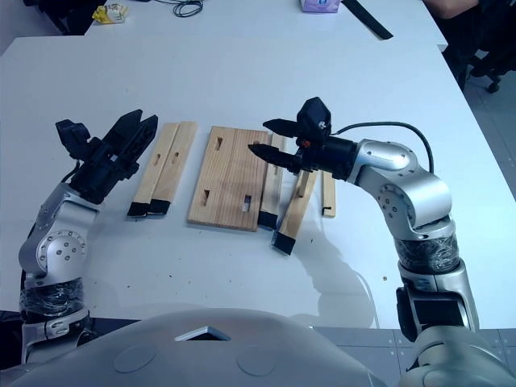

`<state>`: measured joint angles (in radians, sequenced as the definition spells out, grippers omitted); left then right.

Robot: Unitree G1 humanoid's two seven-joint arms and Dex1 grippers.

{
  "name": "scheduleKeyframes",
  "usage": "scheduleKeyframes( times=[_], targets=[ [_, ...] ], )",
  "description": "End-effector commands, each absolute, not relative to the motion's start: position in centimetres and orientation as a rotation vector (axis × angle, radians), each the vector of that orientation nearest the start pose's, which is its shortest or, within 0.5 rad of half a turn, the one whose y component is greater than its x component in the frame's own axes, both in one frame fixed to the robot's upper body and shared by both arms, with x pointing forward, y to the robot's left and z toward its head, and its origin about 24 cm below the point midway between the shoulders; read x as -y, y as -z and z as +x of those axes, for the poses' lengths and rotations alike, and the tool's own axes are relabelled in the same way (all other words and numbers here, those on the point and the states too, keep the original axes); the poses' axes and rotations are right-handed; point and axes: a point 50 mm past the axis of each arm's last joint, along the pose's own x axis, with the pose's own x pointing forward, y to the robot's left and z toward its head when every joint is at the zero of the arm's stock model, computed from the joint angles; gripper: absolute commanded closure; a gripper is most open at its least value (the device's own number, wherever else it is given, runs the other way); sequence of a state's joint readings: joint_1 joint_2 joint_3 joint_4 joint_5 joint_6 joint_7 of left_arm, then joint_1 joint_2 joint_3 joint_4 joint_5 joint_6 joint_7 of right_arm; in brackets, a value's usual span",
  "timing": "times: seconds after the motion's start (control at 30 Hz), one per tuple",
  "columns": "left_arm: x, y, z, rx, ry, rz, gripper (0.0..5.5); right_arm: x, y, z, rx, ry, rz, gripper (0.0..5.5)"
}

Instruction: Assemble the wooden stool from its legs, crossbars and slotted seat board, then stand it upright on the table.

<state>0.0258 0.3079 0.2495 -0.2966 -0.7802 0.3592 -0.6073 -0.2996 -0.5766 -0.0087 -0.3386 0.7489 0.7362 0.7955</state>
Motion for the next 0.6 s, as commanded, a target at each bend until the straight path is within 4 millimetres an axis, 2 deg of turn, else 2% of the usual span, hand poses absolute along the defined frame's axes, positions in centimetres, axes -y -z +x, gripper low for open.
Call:
scheduleKeyframes(
  times=[0.03,0.1,0.13,0.3,0.37,0.43,0.5,0.6],
  targets=[
    [-20.7,-11.5,23.3,0.140,0.594,-0.419,2.64,15.6,-20.7,25.7,0.088,-1.180,0.237,2.44],
    [-20.7,-11.8,23.4,0.151,0.589,-0.430,2.64,16.1,-22.4,26.0,0.165,-1.167,0.309,2.44],
    [-20.8,-11.9,23.5,0.156,0.579,-0.437,2.64,16.5,-22.6,26.2,0.168,-1.149,0.306,2.44],
    [-21.4,-12.3,23.6,0.174,0.505,-0.472,2.64,19.4,-20.8,28.5,0.029,-0.957,0.101,2.44],
    [-21.8,-12.5,23.7,0.190,0.458,-0.487,2.64,21.3,-20.2,30.4,-0.035,-0.786,0.063,2.44],
    [-22.7,-12.5,24.4,0.184,0.350,-0.498,2.64,23.0,-18.7,31.8,-0.139,-0.627,-0.085,2.44],
    [-23.4,-12.4,24.9,0.165,0.271,-0.502,2.64,23.8,-17.2,31.3,-0.216,-0.636,-0.292,2.44],
    [-24.0,-12.8,24.5,0.171,0.241,-0.498,2.64,24.1,-15.1,29.1,-0.342,-0.826,-0.476,2.44]
  ],
)
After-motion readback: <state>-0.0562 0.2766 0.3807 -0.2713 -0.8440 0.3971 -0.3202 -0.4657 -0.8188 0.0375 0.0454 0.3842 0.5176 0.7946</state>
